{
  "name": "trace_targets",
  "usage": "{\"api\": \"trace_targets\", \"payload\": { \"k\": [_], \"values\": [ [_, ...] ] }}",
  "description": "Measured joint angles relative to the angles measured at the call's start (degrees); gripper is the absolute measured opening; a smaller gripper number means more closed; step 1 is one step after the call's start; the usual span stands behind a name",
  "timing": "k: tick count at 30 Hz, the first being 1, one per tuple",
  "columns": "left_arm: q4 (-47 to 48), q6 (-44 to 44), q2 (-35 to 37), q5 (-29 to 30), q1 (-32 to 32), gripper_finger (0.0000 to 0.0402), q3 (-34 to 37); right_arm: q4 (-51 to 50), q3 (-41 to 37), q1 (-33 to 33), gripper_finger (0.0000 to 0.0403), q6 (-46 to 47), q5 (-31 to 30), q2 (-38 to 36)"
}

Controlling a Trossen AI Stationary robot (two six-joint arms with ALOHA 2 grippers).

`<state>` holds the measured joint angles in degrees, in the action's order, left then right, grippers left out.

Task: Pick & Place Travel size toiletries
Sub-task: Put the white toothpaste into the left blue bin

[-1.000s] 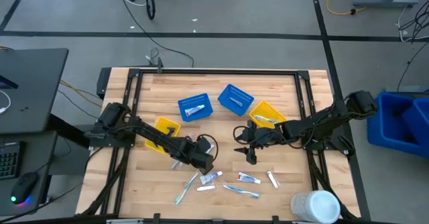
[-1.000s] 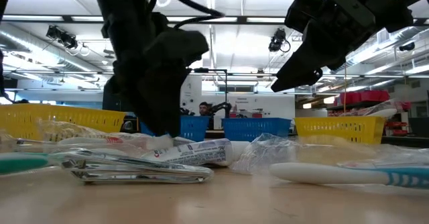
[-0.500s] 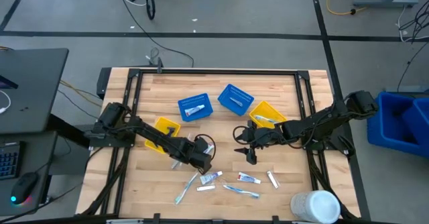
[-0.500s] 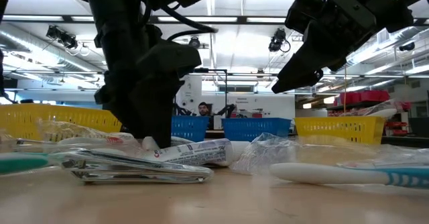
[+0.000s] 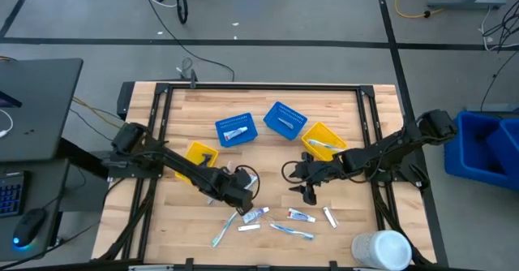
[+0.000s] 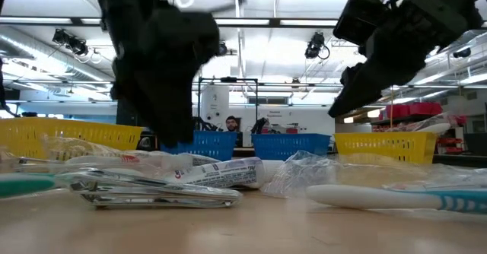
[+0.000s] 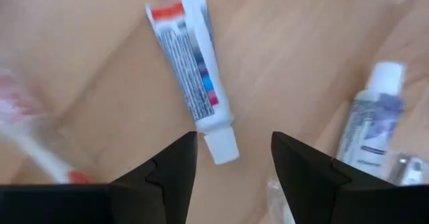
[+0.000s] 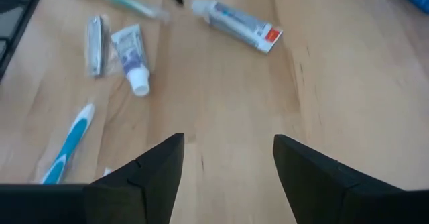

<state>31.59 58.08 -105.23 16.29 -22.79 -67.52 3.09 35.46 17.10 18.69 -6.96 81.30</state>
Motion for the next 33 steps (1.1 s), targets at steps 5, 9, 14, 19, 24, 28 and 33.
{"api": "trace_targets", "payload": {
  "k": [5, 9, 14, 19, 24, 28, 33],
  "values": [
    [8.05, 4.42, 3.95, 0.22, -1.79, 0.0201, -0.01, -2.80, 0.00, 1.24, 0.0252, 2.60, -1.82, 0.00],
    [16.23, 9.28, 6.41, -0.88, -3.20, 0.0201, -0.01, -2.90, 0.00, 2.15, 0.0254, 3.29, -1.95, 0.00],
    [20.65, 15.32, 7.11, -2.79, -3.65, 0.0201, -0.01, -1.97, 0.00, 2.52, 0.0242, 2.93, -1.94, 0.01],
    [17.10, 16.49, 6.63, -2.86, -3.64, 0.0201, 0.01, -1.07, 0.00, 2.34, 0.0235, 2.17, -2.86, 0.02],
    [9.11, 10.93, 6.67, 2.11, -2.55, 0.0201, 0.02, 0.72, 0.04, 2.34, 0.0238, -1.22, -3.99, 0.02],
    [3.71, 6.78, 5.15, 1.88, -1.85, 0.0201, 0.20, 1.58, 0.04, 2.34, 0.0246, -1.61, -3.96, 0.02],
    [0.20, 3.56, 1.30, 1.21, -1.87, 0.0201, 0.19, 1.64, 0.00, 2.34, 0.0253, -1.61, -3.94, 0.02]
  ]
}}
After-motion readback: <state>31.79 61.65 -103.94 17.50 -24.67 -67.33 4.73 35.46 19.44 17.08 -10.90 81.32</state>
